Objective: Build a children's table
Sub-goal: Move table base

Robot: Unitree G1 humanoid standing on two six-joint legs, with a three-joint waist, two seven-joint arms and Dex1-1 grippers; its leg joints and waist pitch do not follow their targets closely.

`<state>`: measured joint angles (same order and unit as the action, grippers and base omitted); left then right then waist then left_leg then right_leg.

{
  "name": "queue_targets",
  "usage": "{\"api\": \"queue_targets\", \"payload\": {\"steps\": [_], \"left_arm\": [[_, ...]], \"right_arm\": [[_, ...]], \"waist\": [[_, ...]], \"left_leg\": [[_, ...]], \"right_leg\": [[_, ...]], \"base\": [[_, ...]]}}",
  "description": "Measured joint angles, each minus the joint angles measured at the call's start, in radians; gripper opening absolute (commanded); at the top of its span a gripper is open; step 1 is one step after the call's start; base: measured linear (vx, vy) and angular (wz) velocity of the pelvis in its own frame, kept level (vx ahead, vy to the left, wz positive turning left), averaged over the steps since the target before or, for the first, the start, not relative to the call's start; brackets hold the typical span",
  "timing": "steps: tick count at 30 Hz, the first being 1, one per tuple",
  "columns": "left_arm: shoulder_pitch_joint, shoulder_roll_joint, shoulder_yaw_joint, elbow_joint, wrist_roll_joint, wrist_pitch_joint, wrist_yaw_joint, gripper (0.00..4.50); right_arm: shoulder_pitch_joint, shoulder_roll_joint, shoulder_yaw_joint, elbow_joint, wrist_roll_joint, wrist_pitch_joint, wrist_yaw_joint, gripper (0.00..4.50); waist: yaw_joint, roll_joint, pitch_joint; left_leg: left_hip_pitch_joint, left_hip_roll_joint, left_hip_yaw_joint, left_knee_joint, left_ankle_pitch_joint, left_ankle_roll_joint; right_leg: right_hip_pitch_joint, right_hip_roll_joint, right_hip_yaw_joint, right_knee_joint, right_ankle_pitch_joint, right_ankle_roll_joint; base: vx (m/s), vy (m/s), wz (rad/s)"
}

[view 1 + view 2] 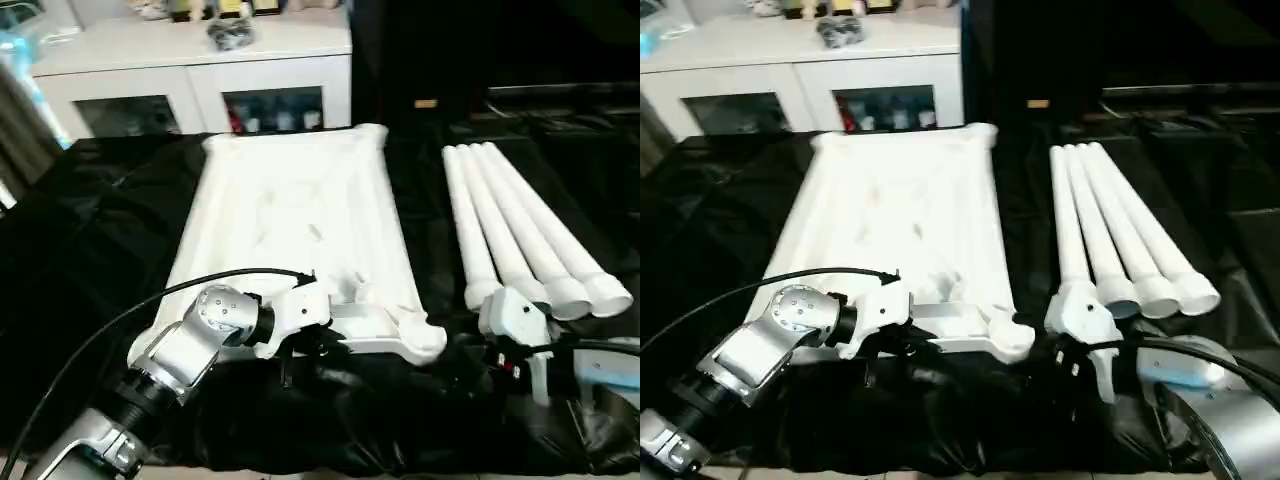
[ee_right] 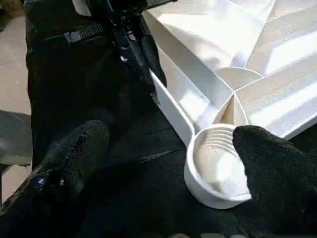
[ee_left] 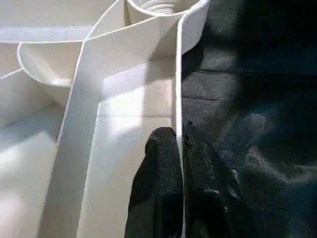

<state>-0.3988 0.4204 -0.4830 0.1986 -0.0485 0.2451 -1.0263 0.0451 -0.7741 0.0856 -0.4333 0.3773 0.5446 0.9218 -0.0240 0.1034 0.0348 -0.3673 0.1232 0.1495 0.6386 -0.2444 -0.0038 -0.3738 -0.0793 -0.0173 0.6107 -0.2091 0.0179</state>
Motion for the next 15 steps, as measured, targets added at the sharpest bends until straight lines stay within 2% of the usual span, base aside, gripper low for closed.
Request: {"api": "queue_targets", "payload": {"steps": [3, 7, 12, 15], "left_arm": [[0.047, -0.021, 0.026, -0.061, 0.012, 0.047, 0.089, 0.04], [0.093, -0.039, 0.070, -0.122, 0.023, 0.121, 0.189, 0.04], [0.129, -0.039, 0.100, -0.164, 0.025, 0.152, 0.226, 0.04], [0.136, -0.039, 0.091, -0.182, 0.024, 0.143, 0.214, 0.04]], "right_arm": [[-0.001, 0.008, 0.000, 0.000, 0.000, 0.000, -0.009, 4.50], [-0.001, 0.013, 0.001, 0.000, 0.000, 0.003, -0.024, 4.50], [-0.005, 0.014, 0.002, 0.000, 0.000, 0.015, -0.025, 4.50], [-0.020, 0.014, 0.002, 0.002, 0.000, 0.015, -0.024, 4.50]], "waist": [[-0.002, 0.000, 0.000], [-0.005, -0.008, 0.005], [0.005, -0.016, 0.010], [0.013, -0.016, 0.010]], "left_leg": [[0.000, 0.000, 0.001, -0.001, 0.000, 0.000], [0.001, 0.003, 0.002, -0.001, 0.000, 0.000], [0.000, 0.003, 0.002, -0.001, 0.000, 0.000], [0.000, 0.003, 0.004, -0.001, 0.000, 0.000]], "right_leg": [[0.000, 0.000, 0.000, 0.000, 0.000, 0.000], [-0.001, 0.002, 0.000, 0.000, 0.000, 0.000], [-0.001, 0.002, 0.000, -0.001, 0.000, 0.000], [-0.002, 0.001, 0.000, -0.001, 0.000, 0.000]], "base": [[0.000, 0.000, 0.00], [0.000, 0.000, 0.00], [0.000, 0.000, 0.00], [0.000, 0.000, 0.00]]}}
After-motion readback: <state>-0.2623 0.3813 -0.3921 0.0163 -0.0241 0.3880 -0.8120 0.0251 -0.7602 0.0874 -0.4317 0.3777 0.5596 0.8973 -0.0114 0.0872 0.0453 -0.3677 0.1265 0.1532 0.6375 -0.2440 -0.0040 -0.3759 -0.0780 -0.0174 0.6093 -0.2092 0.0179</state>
